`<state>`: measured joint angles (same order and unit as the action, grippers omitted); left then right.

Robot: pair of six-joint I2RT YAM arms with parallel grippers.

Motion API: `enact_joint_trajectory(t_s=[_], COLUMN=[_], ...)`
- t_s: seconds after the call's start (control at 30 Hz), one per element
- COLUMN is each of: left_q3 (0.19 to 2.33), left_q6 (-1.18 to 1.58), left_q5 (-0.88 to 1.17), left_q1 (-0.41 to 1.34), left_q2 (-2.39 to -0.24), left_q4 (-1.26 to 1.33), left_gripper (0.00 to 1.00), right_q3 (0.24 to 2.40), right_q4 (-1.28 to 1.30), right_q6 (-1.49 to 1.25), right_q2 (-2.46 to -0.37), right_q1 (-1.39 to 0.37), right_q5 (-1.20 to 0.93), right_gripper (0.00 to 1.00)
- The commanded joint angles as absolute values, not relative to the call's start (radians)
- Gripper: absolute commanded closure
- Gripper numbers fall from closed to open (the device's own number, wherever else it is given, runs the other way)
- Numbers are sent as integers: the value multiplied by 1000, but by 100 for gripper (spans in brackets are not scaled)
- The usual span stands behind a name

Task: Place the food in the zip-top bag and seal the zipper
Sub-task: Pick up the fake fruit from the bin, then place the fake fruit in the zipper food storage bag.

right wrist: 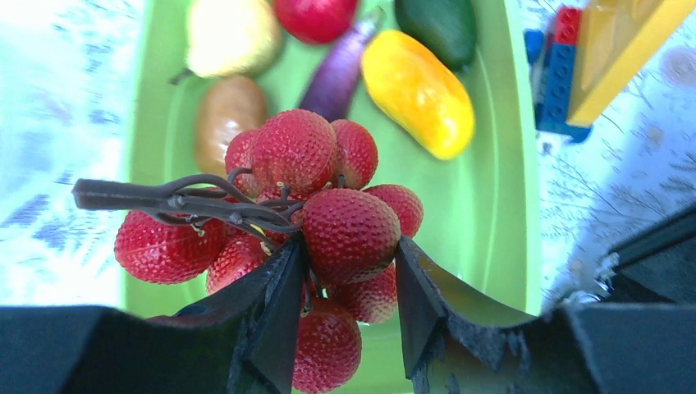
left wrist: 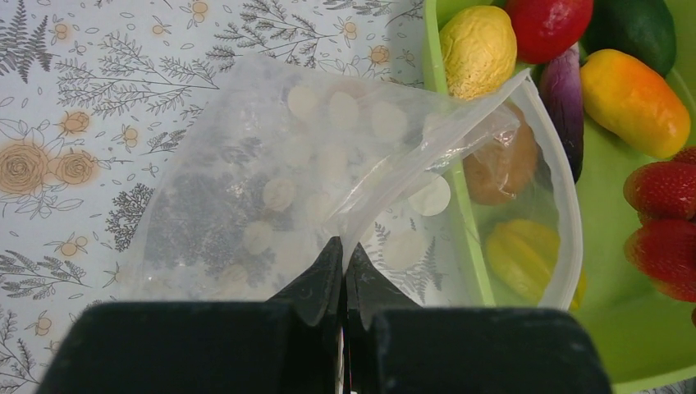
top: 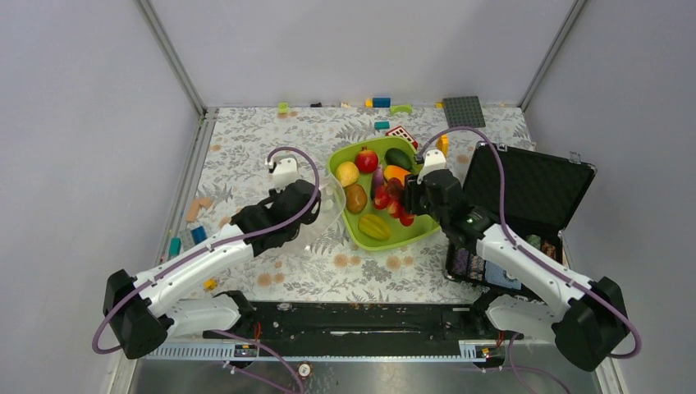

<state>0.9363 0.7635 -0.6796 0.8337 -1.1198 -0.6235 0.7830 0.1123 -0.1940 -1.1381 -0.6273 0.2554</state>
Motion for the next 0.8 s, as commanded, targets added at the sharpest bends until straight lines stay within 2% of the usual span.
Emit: enact_joint_trajectory(t_s=[0.0, 0.47, 0.77], left_q3=[913, 888, 875], left_q6=[742, 724, 726], left_q5=[-640, -588, -539], left_q1=[829, 831, 829], left_q2=[-1076, -1041, -1018], left_q4=[-535, -495, -470], left_gripper=[100, 100, 100], right_q3=[773, 794, 811], right_q4=[-40, -472, -672], right_q6=[-250, -548, -673], right_q2=[-1040, -1078, -1216], right_q1=[-624, -634, -672], right_q5=[100, -428, -507], right_gripper=[100, 100, 100])
